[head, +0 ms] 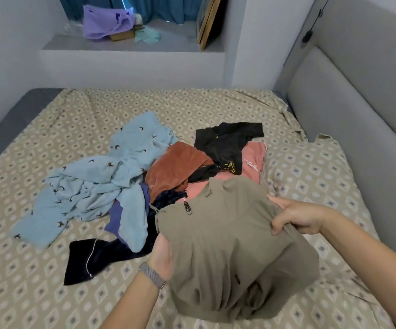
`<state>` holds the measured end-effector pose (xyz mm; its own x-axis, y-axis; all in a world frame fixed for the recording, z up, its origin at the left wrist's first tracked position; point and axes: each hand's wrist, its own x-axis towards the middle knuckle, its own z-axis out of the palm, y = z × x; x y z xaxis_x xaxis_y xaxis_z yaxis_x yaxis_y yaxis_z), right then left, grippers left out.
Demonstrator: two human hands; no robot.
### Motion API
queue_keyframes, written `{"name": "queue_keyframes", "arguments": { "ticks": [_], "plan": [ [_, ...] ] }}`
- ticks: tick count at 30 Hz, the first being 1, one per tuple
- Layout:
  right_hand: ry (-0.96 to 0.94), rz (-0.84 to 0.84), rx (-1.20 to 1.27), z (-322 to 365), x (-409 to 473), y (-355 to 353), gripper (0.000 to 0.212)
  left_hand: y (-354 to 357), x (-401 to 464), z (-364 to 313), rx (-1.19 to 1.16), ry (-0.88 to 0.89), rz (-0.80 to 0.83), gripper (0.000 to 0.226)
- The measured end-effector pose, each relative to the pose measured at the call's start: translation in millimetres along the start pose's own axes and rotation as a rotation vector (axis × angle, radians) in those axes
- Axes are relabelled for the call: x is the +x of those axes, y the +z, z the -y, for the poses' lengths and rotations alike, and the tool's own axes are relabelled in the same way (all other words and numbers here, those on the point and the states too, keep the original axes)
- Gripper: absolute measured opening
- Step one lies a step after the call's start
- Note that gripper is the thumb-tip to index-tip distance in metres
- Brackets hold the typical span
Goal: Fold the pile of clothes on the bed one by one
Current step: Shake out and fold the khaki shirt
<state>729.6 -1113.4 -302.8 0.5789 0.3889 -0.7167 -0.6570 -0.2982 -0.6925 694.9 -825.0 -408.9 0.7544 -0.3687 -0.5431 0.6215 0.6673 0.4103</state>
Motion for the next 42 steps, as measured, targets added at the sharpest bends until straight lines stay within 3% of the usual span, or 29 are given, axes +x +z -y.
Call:
{"name": "queue_keyframes", "arguments": {
  "ticks": [2, 4, 6, 8, 10, 12, 14, 16, 18, 19, 21, 22, 24, 26, 29, 34, 38, 42],
  "plan": [
    [0.001, 0.0, 0.039, -3, 9, -8, 0.083, 19, -10, -6, 0.026, -0.022, 0.011, 0.044],
    [-0.001, 0.011, 0.076, -9, 24, -19, 0.079, 11, -5, -14, 0.123, -0.103, 0.029, 0.041],
    [-0.003, 0.015, 0.052, -13, 38, -31, 0.088, 3, 11, -14, 0.449, -0.128, 0.038, 0.046],
    [-0.024, 0.011, -0.056, -12, 63, -50, 0.068, -1, 35, -20, 0.726, -0.018, -0.034, 0.046],
    [-0.033, -0.016, -0.24, -12, 93, -71, 0.045, -8, 67, -29, 0.934, 0.135, -0.119, 0.018],
    [0.004, -0.024, -0.413, -14, 129, -93, 0.039, -19, 106, -40, 1.121, 0.265, -0.194, 0.009],
    [0.007, -0.01, -0.555, -16, 170, -112, 0.036, -34, 152, -49, 1.26, 0.346, -0.243, 0.013],
    [-0.07, -0.108, -0.697, -19, 218, -125, 0.032, -45, 199, -57, 1.323, 0.457, -0.309, 0.037],
    [-0.188, -0.384, -0.85, -32, 266, -135, 0.036, -56, 240, -60, 1.349, 0.557, -0.393, 0.047],
    [-0.214, -0.598, -0.945, -45, 289, -138, 0.043, -64, 258, -58, 1.341, 0.561, -0.422, 0.047],
    [-0.125, -0.908, -1.042, -85, 331, -141, 0.056, -95, 292, -41, 1.375, 0.451, -0.416, 0.042],
    [-0.071, -0.924, -1.001, -110, 351, -140, 0.063, -114, 303, -27, 1.424, 0.339, -0.401, 0.047],
    [0.038, -0.805, -0.902, -163, 383, -133, 0.075, -152, 316, 6, 1.743, 0.175, -0.421, 0.076],
    [0.084, -0.712, -0.902, -212, 398, -127, 0.078, -180, 323, 33, 2.009, 0.322, -0.503, 0.081],
    [0.055, -0.748, -0.969, -255, 402, -123, 0.078, -188, 326, 50, 1.989, 0.601, -0.571, 0.077],
    [-0.031, -0.877, -1.007, -277, 409, -116, 0.07, -195, 333, 55, 2.063, 0.672, -0.626, 0.076],
    [-0.094, -0.96, -0.981, -291, 415, -115, 0.079, -202, 337, 60, 2.051, 0.772, -0.64, 0.076],
    [-0.141, -0.96, -0.997, -298, 410, -119, 0.069, -207, 334, 59, 1.961, 0.825, -0.575, 0.069]
  ]
}}
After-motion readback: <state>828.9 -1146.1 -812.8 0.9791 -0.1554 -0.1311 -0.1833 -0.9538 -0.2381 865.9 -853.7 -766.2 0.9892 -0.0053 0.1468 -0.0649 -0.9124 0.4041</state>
